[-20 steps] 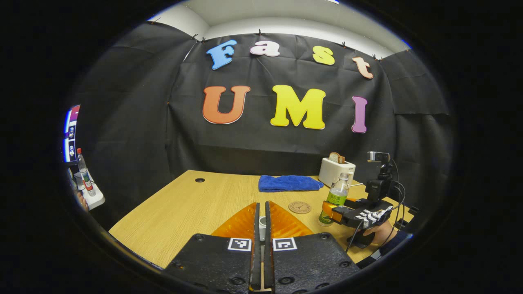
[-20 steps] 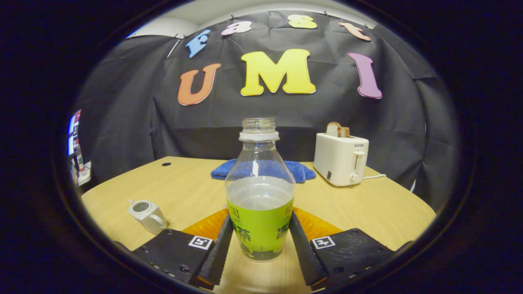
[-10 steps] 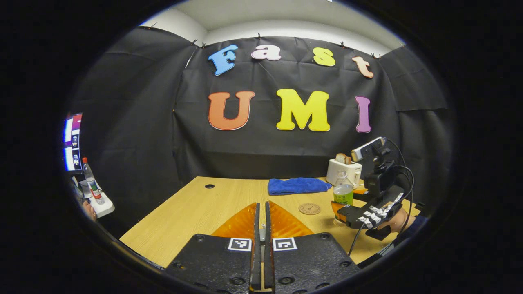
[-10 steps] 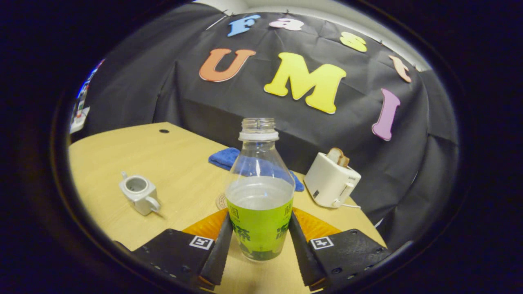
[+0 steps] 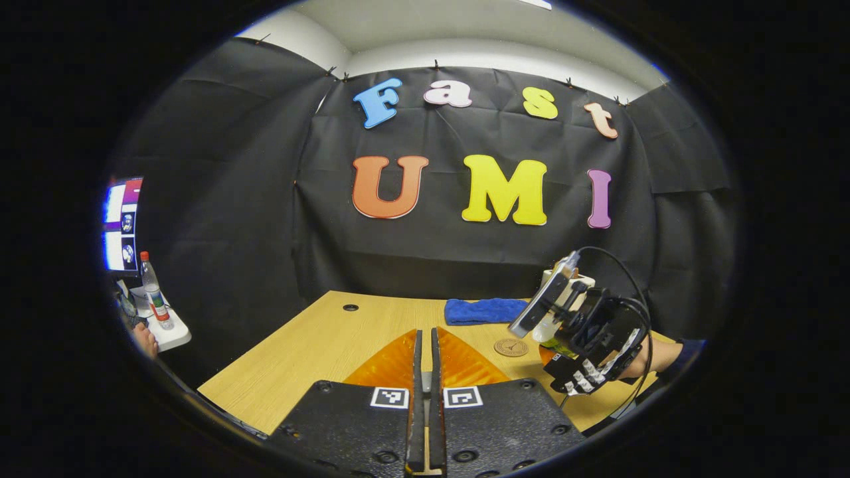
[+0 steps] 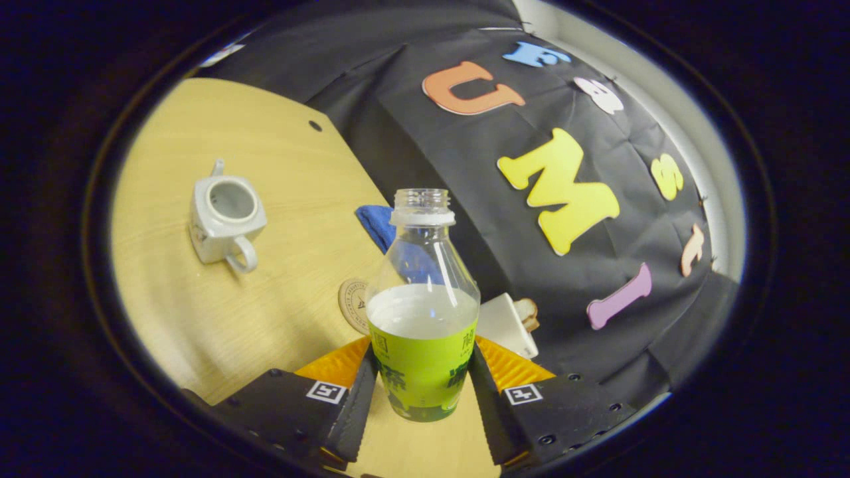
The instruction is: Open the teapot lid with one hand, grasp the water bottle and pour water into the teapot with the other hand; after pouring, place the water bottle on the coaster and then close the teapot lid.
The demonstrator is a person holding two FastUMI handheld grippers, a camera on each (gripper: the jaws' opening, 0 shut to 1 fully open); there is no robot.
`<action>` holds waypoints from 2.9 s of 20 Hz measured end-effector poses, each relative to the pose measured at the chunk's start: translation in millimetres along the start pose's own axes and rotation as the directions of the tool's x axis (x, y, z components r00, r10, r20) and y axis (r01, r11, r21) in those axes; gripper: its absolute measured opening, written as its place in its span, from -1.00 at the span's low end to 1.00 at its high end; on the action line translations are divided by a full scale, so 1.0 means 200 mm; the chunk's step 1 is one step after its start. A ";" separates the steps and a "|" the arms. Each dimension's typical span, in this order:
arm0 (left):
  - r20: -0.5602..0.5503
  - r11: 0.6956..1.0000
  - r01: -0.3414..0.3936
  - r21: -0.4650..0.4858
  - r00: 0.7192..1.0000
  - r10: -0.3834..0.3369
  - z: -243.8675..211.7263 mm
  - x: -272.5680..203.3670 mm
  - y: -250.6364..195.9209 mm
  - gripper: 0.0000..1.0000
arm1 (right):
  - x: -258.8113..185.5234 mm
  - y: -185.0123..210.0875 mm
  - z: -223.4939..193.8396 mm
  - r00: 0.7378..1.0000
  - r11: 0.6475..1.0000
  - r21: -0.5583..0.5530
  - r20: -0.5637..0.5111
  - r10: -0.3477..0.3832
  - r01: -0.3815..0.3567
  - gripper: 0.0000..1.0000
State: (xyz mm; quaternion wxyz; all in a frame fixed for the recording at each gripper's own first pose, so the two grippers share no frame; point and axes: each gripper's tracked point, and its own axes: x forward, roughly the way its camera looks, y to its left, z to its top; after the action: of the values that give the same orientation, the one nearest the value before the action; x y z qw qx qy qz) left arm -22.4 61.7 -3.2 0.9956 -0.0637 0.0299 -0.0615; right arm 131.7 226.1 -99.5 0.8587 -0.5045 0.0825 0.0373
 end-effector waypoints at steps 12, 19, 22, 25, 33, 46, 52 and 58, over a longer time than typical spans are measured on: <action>-0.010 1.000 0.010 -0.013 1.000 -0.010 -0.01 -0.01 0.05 -0.90 | 0.04 0.17 0.20 0.992 0.879 -0.466 0.108 -0.059 0.103 0.43; -0.019 1.000 0.021 -0.016 1.000 -0.021 -0.02 0.00 0.04 -0.89 | 0.03 0.21 0.21 0.985 0.805 -0.572 0.154 -0.081 0.156 0.46; -0.022 1.000 0.024 -0.012 0.999 -0.024 -0.02 0.00 0.04 -0.90 | 0.01 0.17 0.26 0.971 0.746 -0.625 0.204 -0.128 0.230 0.41; -0.027 1.000 0.027 -0.007 0.999 -0.027 -0.03 -0.01 0.03 -0.90 | 0.02 0.10 0.34 0.951 0.682 -0.665 0.249 -0.183 0.305 0.45; -0.031 1.000 0.026 -0.010 0.999 -0.026 -0.03 0.00 0.04 -0.90 | -0.03 0.05 0.45 0.901 0.532 -0.727 0.360 -0.243 0.434 0.41; -0.050 1.000 0.020 0.005 0.999 -0.020 -0.06 0.02 0.05 -0.89 | -0.05 0.00 0.49 0.847 0.385 -0.755 0.455 -0.276 0.531 0.41; -0.056 0.999 0.024 0.024 0.998 -0.023 -0.07 0.02 0.04 -0.89 | -0.07 -0.03 0.52 0.810 0.300 -0.755 0.510 -0.289 0.583 0.43; -0.063 1.000 0.017 0.017 0.998 -0.016 -0.08 0.02 0.06 -0.89 | -0.09 -0.01 0.55 0.783 0.256 -0.744 0.552 -0.286 0.617 0.41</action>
State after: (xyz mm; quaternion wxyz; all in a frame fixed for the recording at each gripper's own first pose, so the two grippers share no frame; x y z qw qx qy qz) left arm -17.3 71.8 -21.8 0.9942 -0.0534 0.0601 -0.0721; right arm 125.1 322.1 -41.1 0.4206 -0.8707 -0.2352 -0.0982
